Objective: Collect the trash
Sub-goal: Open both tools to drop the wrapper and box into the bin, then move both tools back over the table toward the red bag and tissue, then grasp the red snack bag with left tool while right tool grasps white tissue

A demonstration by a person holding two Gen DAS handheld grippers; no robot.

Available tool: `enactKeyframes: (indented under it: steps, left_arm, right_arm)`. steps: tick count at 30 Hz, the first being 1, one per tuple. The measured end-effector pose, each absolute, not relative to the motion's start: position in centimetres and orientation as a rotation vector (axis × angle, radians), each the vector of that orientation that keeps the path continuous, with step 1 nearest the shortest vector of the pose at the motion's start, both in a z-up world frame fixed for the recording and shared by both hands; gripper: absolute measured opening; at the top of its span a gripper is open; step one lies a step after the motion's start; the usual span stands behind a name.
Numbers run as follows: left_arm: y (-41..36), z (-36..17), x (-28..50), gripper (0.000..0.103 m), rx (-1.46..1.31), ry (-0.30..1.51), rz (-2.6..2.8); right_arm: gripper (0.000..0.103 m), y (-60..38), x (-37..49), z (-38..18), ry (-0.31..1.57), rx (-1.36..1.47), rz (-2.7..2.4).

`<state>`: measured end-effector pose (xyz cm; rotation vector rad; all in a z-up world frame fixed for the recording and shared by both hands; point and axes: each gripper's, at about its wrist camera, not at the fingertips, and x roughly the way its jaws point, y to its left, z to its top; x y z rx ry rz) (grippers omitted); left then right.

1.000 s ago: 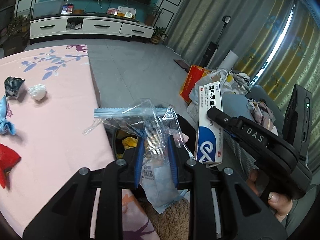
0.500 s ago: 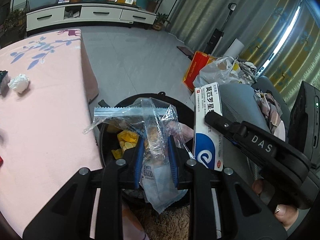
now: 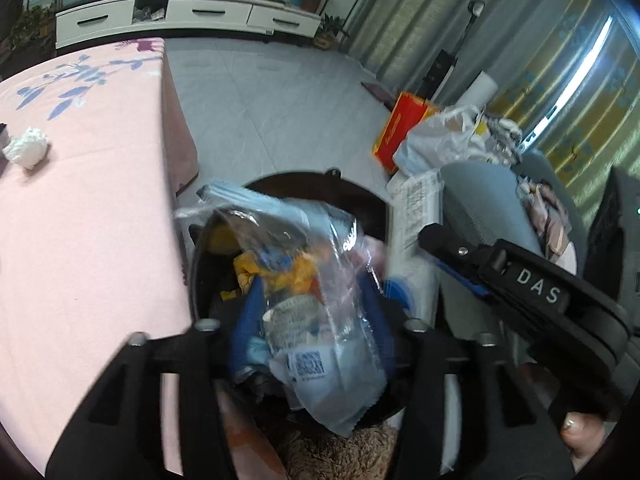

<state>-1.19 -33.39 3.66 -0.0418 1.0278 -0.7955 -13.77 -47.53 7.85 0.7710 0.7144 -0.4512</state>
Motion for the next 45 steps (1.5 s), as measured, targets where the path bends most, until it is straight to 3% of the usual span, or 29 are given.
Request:
enactKeyframes:
  steps: [1, 3, 6, 15, 23, 30, 31, 34, 37, 45]
  left_arm:
    - [-32.9, 4.0, -1.3, 0.069, -0.045, 1.016, -0.789]
    - [-31.8, 5.1, -1.5, 0.09, -0.044, 0.979, -0.769]
    - [-29.7, 7.0, -1.8, 0.099, -0.023, 0.917, -0.729]
    - [-19.1, 11.1, -0.4, 0.1, 0.014, 0.807, -0.51]
    - [-8.6, 7.5, 2.7, 0.1, 0.104, 0.852, -0.267]
    - [-6.6, 4.4, 4.2, 0.1, -0.017, 0.945, -0.388]
    - [-6.7, 4.1, 4.2, 0.1, -0.026, 0.953, -0.402]
    - [-6.5, 3.1, 4.6, 0.1, -0.059, 0.955, -0.429]
    - [-6.4, 2.0, 5.5, 0.093, -0.109, 0.993, -0.424]
    - [-7.1, 0.9, 6.2, 0.059, -0.116, 1.008, -0.466]
  right_arm:
    - [0.053, -47.5, -13.8, 8.0, 0.707, 0.77, -0.449]
    - [0.065, -47.1, -14.0, 8.6, 0.684, 0.75, -0.461]
    - [0.073, -46.6, -14.0, 9.3, 0.664, 0.724, -0.475]
    - [0.079, -44.8, -13.0, 10.3, 0.652, 0.675, -0.447]
    - [0.079, -40.7, -9.8, 10.4, 0.694, 0.571, -0.392]
    - [0.079, -35.0, -4.9, 10.0, 0.771, 0.454, -0.252]
    - [0.078, -34.3, -3.9, 10.0, 0.789, 0.443, -0.232]
    - [0.063, -30.9, 0.7, 9.9, 0.868, 0.384, -0.135]
    - [0.057, -28.1, 5.4, 9.7, 0.932, 0.336, -0.061]
    - [0.053, -24.0, 14.1, 6.6, 1.062, 0.237, -0.079]
